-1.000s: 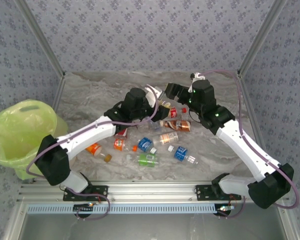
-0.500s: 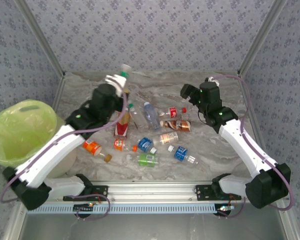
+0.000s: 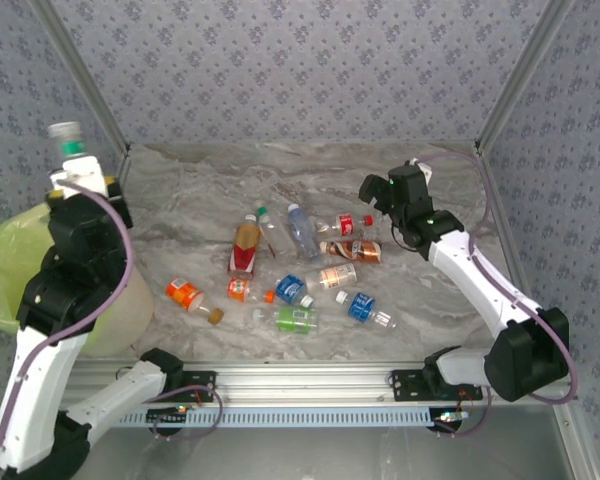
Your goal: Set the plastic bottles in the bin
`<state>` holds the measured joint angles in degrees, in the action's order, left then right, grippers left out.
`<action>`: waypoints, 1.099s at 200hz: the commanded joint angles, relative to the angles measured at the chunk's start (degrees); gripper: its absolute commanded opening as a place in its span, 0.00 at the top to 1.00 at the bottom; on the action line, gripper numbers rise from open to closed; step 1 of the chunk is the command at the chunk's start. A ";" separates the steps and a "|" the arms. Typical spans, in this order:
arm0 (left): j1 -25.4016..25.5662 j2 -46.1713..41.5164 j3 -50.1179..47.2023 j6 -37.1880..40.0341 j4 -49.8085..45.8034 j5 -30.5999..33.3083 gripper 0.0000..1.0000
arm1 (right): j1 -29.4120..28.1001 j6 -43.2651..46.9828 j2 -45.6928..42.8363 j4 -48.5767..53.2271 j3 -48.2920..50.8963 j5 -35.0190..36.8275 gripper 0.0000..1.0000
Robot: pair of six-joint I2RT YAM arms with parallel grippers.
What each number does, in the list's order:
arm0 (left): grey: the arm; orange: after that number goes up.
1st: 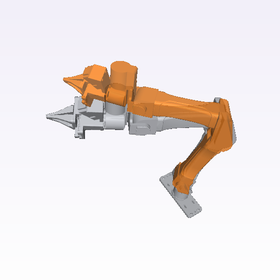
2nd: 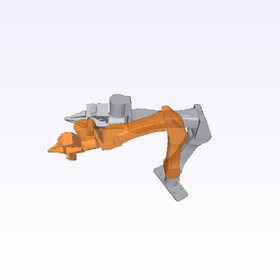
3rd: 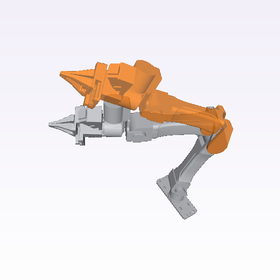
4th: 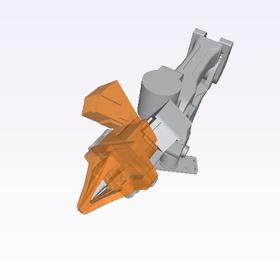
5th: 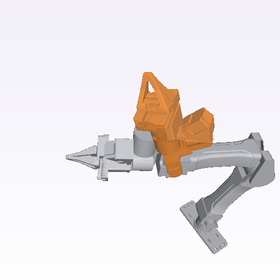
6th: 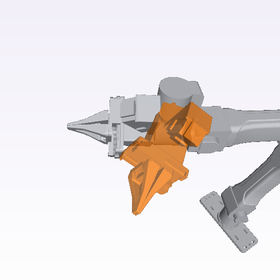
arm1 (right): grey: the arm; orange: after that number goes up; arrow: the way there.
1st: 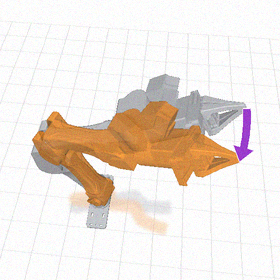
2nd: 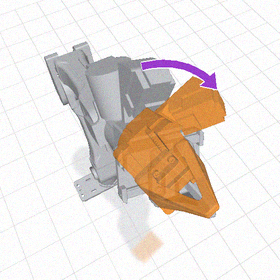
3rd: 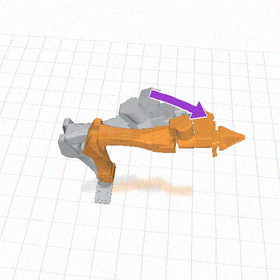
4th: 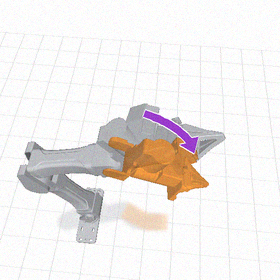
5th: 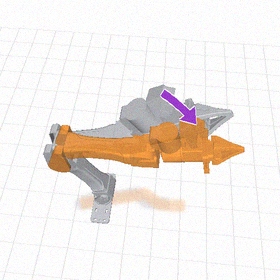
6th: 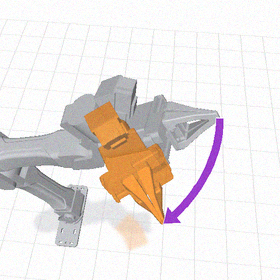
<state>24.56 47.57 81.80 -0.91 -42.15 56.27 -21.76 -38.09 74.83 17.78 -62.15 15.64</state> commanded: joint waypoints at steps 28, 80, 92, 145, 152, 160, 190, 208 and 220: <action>-18.53 -0.03 -2.42 -9.88 -10.36 -6.64 0.61 | 0.19 0.34 1.78 -0.20 -3.40 -1.39 0.00; -47.04 3.31 -8.49 -18.88 -10.62 -41.10 0.61 | 0.18 1.52 0.02 2.39 -3.86 -1.01 0.00; -48.27 3.79 -9.17 -19.48 -10.56 -41.94 0.60 | 0.21 1.53 -0.91 2.71 -3.19 -0.54 0.00; -48.37 4.69 -8.70 -20.52 -11.73 -42.41 0.34 | 0.29 1.52 -2.75 4.19 -1.33 1.15 0.00; -48.37 4.40 -8.55 -20.53 -11.56 -42.68 0.32 | 0.23 1.52 -2.76 4.61 -1.31 1.23 0.00; -48.37 4.22 -8.43 -20.54 -11.40 -43.16 0.30 | 0.23 1.52 -2.76 5.21 -1.35 1.36 0.00; -48.37 4.02 -7.93 -20.77 -11.16 -45.69 0.24 | 0.29 1.52 -3.17 6.82 -0.87 2.27 0.00; -48.37 3.65 -7.53 -20.96 -10.37 -48.12 0.20 | 0.30 1.52 -3.62 7.41 -0.53 2.55 0.00; -48.37 2.78 -7.53 -21.12 -9.05 -50.51 0.17 | 0.28 1.52 -3.92 7.91 -0.34 2.71 0.00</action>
<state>-23.38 52.16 71.85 -21.47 -53.80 10.83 -21.71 -37.45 72.71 22.94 -63.40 16.21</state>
